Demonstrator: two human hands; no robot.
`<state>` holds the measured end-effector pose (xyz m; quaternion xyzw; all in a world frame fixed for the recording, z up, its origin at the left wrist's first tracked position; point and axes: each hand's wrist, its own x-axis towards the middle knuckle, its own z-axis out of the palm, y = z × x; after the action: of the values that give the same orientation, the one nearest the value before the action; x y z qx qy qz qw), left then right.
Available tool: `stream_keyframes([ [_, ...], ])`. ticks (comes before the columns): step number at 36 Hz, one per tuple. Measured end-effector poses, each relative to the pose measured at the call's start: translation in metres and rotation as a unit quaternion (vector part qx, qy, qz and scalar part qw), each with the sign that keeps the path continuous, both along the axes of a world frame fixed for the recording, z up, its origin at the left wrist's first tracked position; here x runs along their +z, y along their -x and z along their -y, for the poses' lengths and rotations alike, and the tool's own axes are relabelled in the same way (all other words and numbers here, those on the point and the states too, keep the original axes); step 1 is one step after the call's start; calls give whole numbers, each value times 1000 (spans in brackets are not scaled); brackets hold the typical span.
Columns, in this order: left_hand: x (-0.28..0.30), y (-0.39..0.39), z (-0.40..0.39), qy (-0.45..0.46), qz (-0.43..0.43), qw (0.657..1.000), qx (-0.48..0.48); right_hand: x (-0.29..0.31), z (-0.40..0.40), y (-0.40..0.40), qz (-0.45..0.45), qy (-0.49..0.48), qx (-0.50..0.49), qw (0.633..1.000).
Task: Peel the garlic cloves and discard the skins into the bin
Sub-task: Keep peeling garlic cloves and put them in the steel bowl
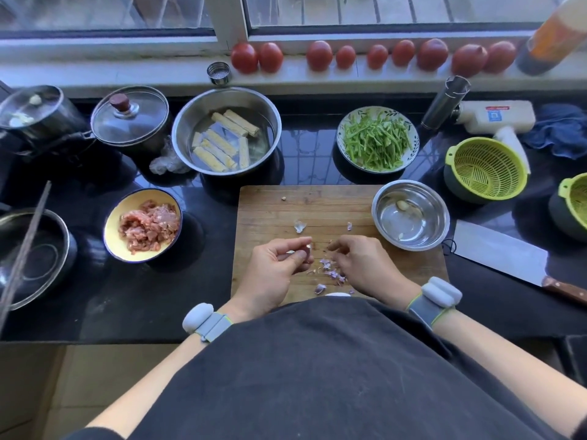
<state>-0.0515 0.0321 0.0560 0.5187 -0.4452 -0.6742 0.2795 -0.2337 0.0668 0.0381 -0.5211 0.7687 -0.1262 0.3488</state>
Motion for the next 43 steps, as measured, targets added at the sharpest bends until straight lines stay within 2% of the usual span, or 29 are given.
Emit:
stream_keyframes([
  [3, 0, 1, 0, -1, 0, 1000, -11, 16, -1, -6, 87, 104, -4, 991],
  [5, 0, 1, 0, 17, 16, 1000, -14, 25, -3, -12, 131, 127, 22, 983],
  [12, 1, 1, 1, 38, 29, 999, -16, 21, -3, -16, 100, 174, 62, 978],
  [16, 3, 1, 1, 14, 9, 1000, -8, 23, -3, -17, 97, 174, 78, 977],
  [21, 3, 0, -2, -45, -22, 999, 9, 26, -7, -16, 194, 111, 12, 975],
  [28, 1, 5, -5, -51, -6, 999, 12, 30, -7, -23, 175, 91, -27, 980],
  [35, -4, 6, -7, -109, -16, 994, 29, 28, -7, -23, 206, 46, -57, 976],
  [43, -2, 9, -6, -162, -59, 984, 46, 25, -7, -22, 212, 40, -56, 975],
])
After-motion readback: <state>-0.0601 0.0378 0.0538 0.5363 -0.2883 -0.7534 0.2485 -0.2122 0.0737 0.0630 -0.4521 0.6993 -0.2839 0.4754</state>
